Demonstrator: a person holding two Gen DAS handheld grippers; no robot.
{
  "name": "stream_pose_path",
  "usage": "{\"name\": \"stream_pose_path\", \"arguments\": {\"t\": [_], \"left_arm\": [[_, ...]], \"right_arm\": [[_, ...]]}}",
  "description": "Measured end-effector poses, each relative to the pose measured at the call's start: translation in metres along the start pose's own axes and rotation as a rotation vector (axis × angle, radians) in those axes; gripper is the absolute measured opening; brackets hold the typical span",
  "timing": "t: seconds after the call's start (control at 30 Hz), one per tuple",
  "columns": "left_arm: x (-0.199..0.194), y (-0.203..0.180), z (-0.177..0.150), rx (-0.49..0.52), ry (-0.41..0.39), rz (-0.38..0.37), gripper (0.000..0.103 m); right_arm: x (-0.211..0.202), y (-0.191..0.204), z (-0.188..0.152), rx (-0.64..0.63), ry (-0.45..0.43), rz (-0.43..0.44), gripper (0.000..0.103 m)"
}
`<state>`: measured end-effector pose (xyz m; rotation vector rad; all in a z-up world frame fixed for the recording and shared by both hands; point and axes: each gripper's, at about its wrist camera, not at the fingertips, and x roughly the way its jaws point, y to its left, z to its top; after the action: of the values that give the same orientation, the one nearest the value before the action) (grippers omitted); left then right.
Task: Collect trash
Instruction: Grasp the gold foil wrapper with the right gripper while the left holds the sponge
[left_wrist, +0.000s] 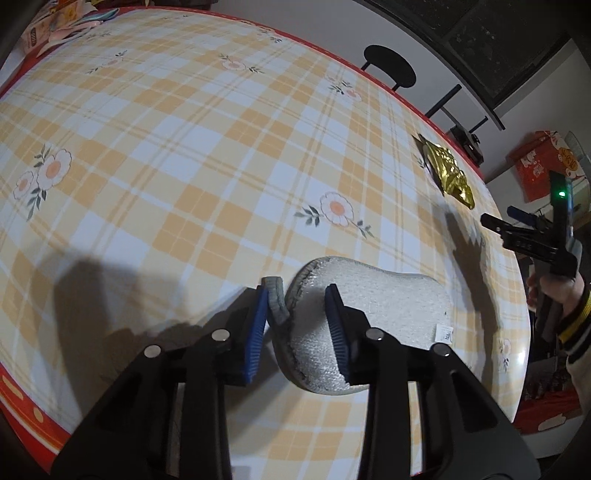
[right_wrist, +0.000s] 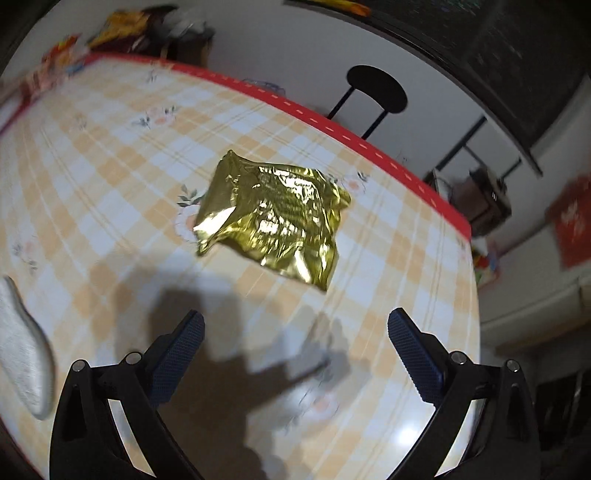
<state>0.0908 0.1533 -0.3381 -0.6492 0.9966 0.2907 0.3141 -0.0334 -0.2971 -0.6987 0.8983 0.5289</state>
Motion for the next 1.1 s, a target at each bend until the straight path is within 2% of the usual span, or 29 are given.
{"name": "stream_pose_path", "arguments": {"t": [0.1, 0.23, 0.3, 0.4, 0.5, 0.57, 0.6, 0.67, 0.83, 0.87, 0.9, 1.1], "left_arm": [[0.002, 0.002, 0.008, 0.003, -0.018, 0.017, 0.037], [0.005, 0.009, 0.021, -0.019, -0.045, 0.047, 0.037], [0.004, 0.016, 0.028, -0.039, -0.059, 0.061, 0.037], [0.004, 0.024, 0.035, -0.068, -0.073, 0.083, 0.038], [0.002, 0.027, 0.036, -0.079, -0.081, 0.100, 0.039], [0.000, 0.027, 0.034, -0.081, -0.087, 0.114, 0.039], [-0.001, 0.027, 0.034, -0.080, -0.087, 0.124, 0.041], [-0.003, 0.028, 0.031, -0.073, -0.085, 0.136, 0.043], [-0.009, 0.033, 0.023, -0.049, -0.074, 0.157, 0.047], [-0.010, 0.033, 0.022, -0.046, -0.072, 0.158, 0.047], [-0.012, 0.033, 0.019, -0.041, -0.068, 0.161, 0.047], [-0.017, 0.024, 0.002, -0.016, -0.034, 0.171, 0.047]], "right_arm": [[0.024, 0.001, 0.018, -0.051, 0.036, -0.034, 0.097], [0.044, 0.012, 0.029, -0.133, 0.068, -0.068, 0.091], [0.047, 0.016, 0.036, -0.152, 0.049, -0.083, 0.091], [0.050, 0.018, 0.044, -0.143, 0.043, -0.061, 0.087], [0.053, 0.021, 0.051, -0.134, 0.038, -0.029, 0.072], [0.055, 0.021, 0.056, -0.122, 0.055, 0.016, 0.049], [0.054, 0.021, 0.056, -0.120, 0.055, 0.011, 0.048], [0.043, 0.020, 0.057, -0.094, 0.020, 0.029, 0.037], [-0.005, 0.008, 0.048, -0.001, -0.070, 0.137, 0.031], [-0.015, 0.005, 0.044, 0.022, -0.089, 0.159, 0.023], [-0.025, 0.003, 0.041, 0.045, -0.101, 0.178, 0.009], [-0.078, -0.010, 0.006, 0.225, -0.167, 0.318, 0.007]]}}
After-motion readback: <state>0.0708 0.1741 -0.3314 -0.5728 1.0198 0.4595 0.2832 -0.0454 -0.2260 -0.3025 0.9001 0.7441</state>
